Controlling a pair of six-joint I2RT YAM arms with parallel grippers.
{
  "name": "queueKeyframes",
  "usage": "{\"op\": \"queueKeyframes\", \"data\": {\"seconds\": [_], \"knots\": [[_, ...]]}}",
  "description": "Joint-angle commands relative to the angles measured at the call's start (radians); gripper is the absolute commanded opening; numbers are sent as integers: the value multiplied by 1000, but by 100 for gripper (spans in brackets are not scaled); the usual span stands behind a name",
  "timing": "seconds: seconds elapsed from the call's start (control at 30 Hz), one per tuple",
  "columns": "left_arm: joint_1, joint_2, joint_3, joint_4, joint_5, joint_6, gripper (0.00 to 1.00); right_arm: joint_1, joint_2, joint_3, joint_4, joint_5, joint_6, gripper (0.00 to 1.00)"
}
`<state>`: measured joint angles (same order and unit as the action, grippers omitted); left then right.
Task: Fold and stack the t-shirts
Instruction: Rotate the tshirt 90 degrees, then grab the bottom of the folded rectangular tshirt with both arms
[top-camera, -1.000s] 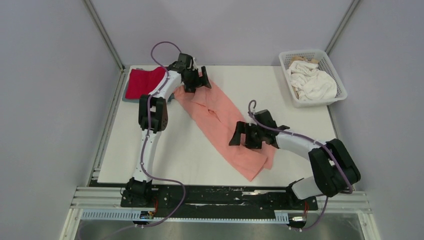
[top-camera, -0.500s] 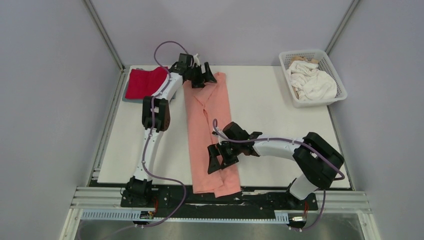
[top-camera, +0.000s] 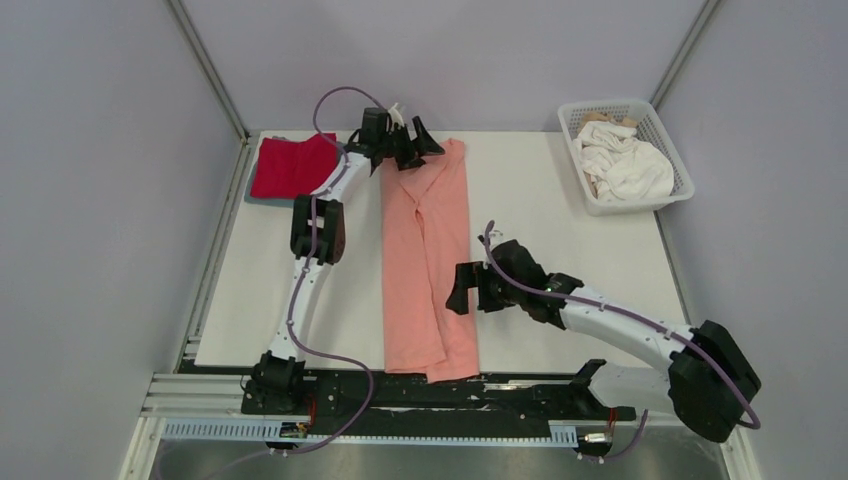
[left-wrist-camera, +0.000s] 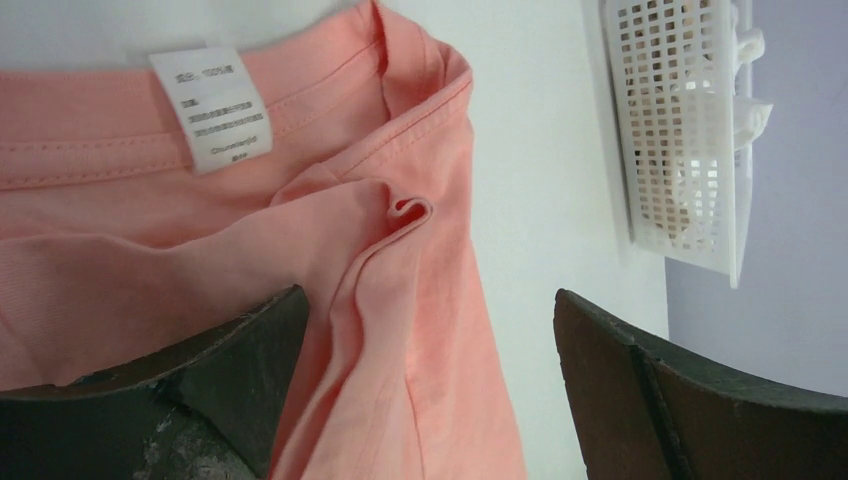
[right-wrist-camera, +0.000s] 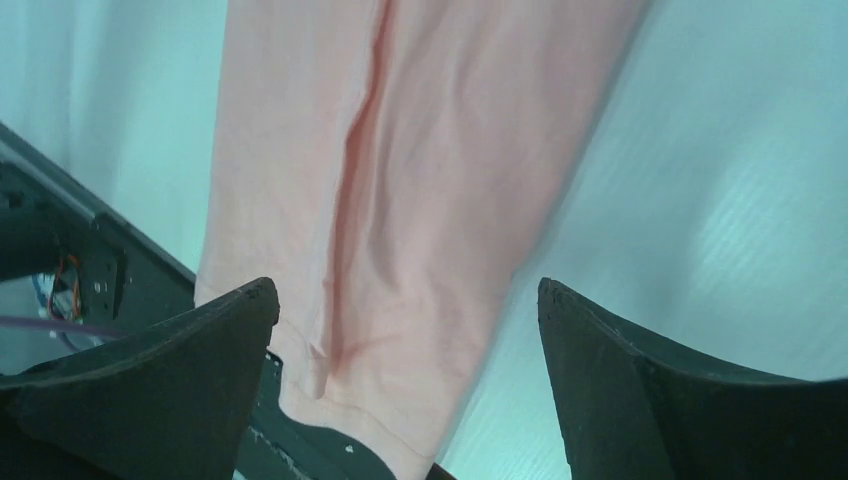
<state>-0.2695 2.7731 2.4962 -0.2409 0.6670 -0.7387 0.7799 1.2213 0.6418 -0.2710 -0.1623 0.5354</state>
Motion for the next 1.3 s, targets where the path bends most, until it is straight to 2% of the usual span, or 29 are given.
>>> {"op": "queueKeyframes", "data": {"seconds": [0.0, 0.13, 0.2, 0.4, 0.53, 0.57, 0.6, 0.63, 0.67, 0.77, 0.87, 0.93, 1.07, 1.17, 1.27], "knots": [[-54, -28, 61, 74, -57, 37, 100, -10, -128, -52, 30, 228, 120, 100], [-62, -101, 61, -26, -121, 103, 100, -28, -163, -95, 32, 184, 172, 100], [-61, -183, 31, -109, -141, 153, 100, -31, -158, -89, 30, 87, 134, 100], [-71, -571, -266, -306, -335, 283, 100, -31, -108, -69, -22, -103, 82, 100], [-95, -874, -598, -355, -490, 264, 100, -31, -83, -86, -84, -171, 70, 96], [-125, -980, -745, -352, -584, 247, 100, -31, -80, -98, -91, -193, 69, 95], [-143, -1037, -818, -346, -641, 234, 100, -30, -79, -112, -92, -220, 69, 93], [-189, -1141, -978, -339, -742, 199, 100, -30, -78, -124, -93, -248, 70, 90], [-215, -1195, -1130, -330, -782, 176, 100, -30, -78, -131, -96, -278, 70, 87], [-344, -1439, -1381, -313, -891, 48, 100, -26, -95, -148, -113, -341, 65, 81], [-443, -1580, -1589, -332, -912, -40, 100, -15, -114, -174, -132, -351, 71, 77], [-508, -1664, -1673, -344, -834, -79, 100, -12, -113, -192, -132, -353, 82, 75], [-673, -1713, -1744, -442, -806, -134, 100, 0, -95, -212, -120, -353, 105, 70], [-758, -1707, -1764, -487, -795, -176, 93, 16, -75, -216, -94, -350, 123, 68], [-840, -1656, -1773, -454, -731, -207, 88, 23, -40, -210, -75, -354, 138, 63]]}}
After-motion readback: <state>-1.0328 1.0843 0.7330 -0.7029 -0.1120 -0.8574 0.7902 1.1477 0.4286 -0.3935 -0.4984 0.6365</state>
